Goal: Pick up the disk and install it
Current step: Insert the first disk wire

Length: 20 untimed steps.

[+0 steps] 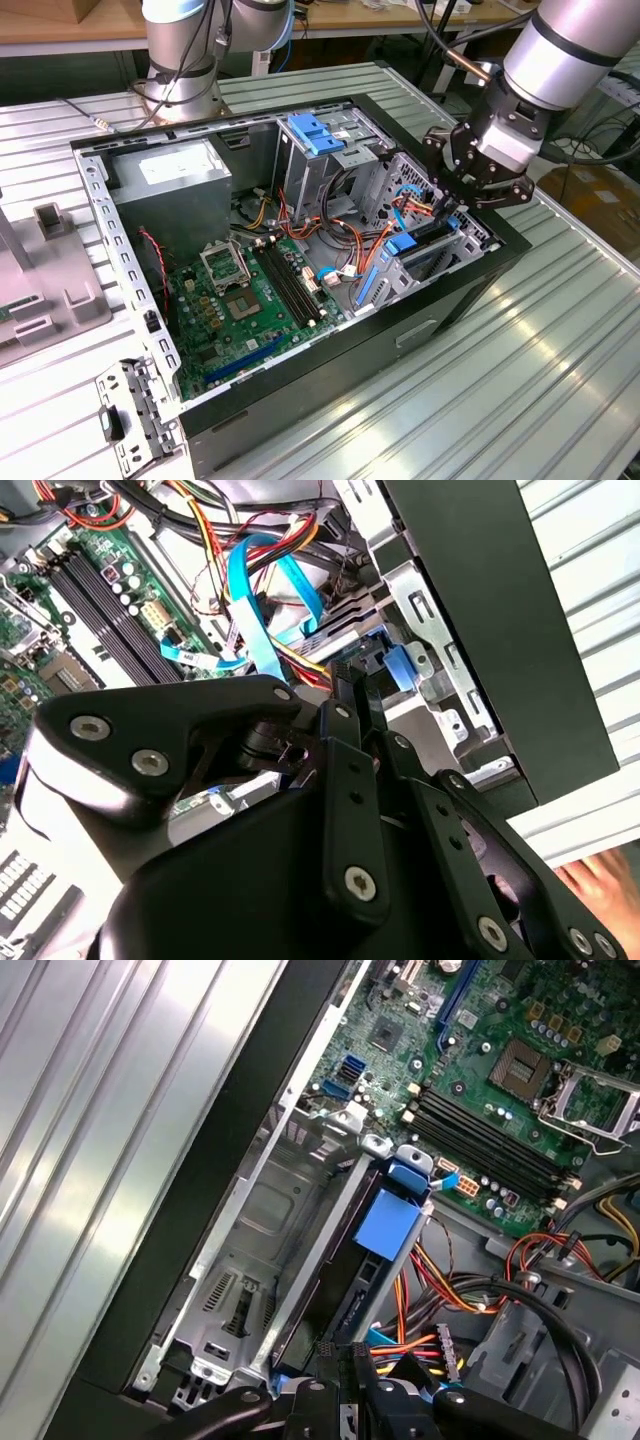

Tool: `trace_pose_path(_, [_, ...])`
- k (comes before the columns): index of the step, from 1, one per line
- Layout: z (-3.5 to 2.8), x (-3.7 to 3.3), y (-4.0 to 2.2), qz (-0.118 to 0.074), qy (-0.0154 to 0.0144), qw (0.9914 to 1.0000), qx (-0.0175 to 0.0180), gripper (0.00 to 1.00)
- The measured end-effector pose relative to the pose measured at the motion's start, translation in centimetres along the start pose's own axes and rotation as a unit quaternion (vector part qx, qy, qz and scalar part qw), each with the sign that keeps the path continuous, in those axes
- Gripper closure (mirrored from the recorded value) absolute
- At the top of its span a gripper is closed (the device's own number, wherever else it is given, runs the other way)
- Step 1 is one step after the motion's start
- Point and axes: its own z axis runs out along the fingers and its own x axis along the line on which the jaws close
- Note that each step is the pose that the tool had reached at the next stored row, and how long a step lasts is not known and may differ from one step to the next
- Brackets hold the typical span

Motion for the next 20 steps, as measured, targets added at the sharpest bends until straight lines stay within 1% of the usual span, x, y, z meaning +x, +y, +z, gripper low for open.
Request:
trace_pose_path(7, [0.01, 0.0, 0.01, 0.021, 0.0009, 0.99978, 0.0015, 0.83])
trace_pose_path(11, [0.02, -0.01, 0.02, 0.037, 0.0016, 0.99932, 0.0026, 0.83])
trace_pose_path(15, [0.02, -0.02, 0.03, 0.049, 0.0021, 0.99877, 0.0035, 0.83])
trace_pose_path(17, [0.02, -0.02, 0.04, 0.057, 0.0024, 0.99835, 0.0041, 0.83])
trace_pose_path(19, [0.03, -0.03, 0.06, 0.065, 0.0028, 0.99787, 0.0046, 0.83])
trace_pose_path(20, [0.03, -0.03, 0.07, 0.072, 0.0031, 0.99741, 0.0051, 0.83])
